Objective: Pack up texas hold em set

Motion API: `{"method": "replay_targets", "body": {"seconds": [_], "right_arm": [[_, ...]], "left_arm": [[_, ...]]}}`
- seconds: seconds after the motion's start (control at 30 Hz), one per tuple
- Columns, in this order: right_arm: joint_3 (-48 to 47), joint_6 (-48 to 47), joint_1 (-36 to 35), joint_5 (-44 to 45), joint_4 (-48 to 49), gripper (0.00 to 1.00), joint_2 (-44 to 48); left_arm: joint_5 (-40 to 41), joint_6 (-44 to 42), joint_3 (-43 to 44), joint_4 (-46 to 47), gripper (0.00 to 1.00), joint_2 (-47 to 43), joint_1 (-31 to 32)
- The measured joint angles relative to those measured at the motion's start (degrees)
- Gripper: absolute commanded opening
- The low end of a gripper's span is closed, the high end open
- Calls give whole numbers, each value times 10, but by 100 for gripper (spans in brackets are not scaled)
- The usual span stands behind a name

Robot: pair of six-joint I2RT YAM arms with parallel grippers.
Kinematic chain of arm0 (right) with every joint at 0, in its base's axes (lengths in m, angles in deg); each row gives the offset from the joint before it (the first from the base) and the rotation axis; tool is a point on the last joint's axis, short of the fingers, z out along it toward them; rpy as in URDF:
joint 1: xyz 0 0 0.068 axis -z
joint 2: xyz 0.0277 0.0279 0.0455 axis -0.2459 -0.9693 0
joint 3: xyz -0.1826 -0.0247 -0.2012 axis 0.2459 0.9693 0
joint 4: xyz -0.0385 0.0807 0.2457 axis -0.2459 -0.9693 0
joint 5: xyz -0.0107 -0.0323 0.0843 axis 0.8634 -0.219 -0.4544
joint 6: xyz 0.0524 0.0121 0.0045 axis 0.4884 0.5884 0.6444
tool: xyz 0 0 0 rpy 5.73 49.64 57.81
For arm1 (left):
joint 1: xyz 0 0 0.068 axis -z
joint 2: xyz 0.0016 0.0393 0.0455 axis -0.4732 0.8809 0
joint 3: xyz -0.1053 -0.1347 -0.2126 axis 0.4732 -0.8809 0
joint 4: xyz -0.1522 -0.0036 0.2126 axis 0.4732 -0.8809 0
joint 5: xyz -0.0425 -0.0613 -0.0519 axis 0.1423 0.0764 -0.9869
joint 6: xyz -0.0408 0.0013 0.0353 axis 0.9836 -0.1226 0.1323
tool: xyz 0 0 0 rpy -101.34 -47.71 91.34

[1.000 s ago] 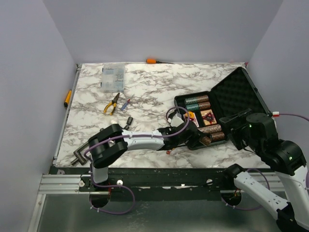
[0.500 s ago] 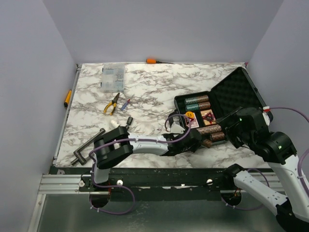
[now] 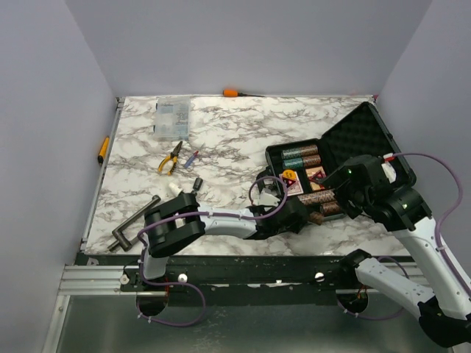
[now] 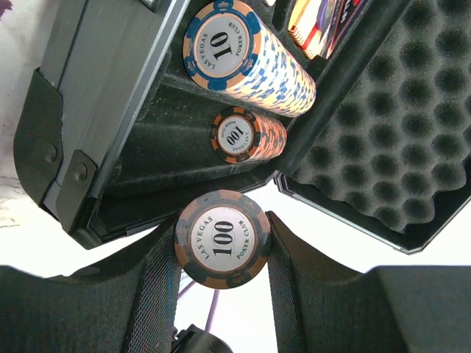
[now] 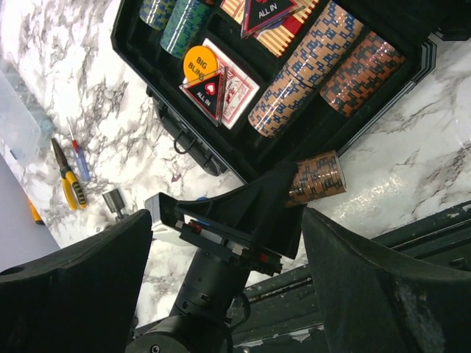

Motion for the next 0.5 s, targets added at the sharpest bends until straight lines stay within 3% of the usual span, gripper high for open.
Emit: {"method": "replay_targets", "body": {"seconds": [0.1, 0.5], "right_arm": [[0, -5, 0, 0, 4, 86, -6], [-6, -17, 0, 5, 14, 86, -17]], "left_arm": [[-6, -1, -1, 1, 64, -1, -2], [-22, -1, 0, -22, 61, -15, -16]]}}
